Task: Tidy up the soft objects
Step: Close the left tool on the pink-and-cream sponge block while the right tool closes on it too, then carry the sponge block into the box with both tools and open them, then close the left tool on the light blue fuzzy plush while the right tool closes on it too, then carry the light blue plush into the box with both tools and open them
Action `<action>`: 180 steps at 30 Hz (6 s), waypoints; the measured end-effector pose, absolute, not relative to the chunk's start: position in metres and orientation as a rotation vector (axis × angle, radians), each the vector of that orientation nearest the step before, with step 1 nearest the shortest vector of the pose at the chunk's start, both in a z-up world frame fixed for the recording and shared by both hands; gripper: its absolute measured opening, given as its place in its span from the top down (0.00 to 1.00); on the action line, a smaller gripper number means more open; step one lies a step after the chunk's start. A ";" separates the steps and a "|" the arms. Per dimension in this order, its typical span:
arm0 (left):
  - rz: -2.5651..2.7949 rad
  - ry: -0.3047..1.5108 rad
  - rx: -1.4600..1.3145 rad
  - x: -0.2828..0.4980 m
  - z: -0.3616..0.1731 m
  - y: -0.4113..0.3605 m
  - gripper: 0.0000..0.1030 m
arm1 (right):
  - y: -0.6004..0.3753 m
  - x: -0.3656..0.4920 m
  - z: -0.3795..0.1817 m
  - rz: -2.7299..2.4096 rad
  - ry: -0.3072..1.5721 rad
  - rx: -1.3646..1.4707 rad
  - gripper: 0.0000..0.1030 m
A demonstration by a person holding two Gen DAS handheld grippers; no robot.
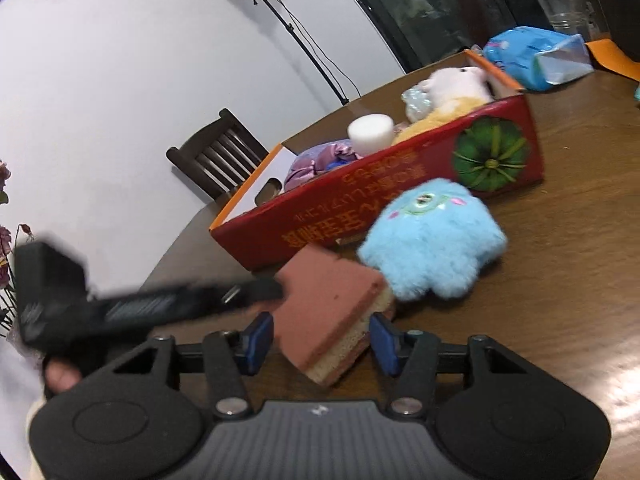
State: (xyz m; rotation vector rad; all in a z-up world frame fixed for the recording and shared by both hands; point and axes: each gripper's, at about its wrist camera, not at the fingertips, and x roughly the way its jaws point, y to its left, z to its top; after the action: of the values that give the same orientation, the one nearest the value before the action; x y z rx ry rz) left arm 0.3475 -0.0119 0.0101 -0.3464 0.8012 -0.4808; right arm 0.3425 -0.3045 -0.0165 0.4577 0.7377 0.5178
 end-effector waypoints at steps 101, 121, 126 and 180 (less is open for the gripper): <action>-0.117 0.423 -0.064 0.197 0.034 -0.034 0.00 | -0.338 0.225 0.028 0.341 0.458 0.180 0.10; -0.343 0.598 -0.242 0.362 0.023 -0.086 0.00 | -0.354 0.365 0.009 0.349 0.515 0.228 0.18; -0.388 0.624 -0.257 0.403 0.008 -0.098 0.13 | -0.357 0.400 -0.008 0.355 0.587 0.289 0.37; -0.474 0.631 -0.399 0.610 0.075 -0.045 0.66 | -0.297 0.609 0.083 0.434 0.629 0.238 0.68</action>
State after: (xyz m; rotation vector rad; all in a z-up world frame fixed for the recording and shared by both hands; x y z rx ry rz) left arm 0.6104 -0.0445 0.0750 -0.3988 0.6308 -0.4743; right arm 0.6085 -0.2967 0.0830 0.2385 0.6285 0.4338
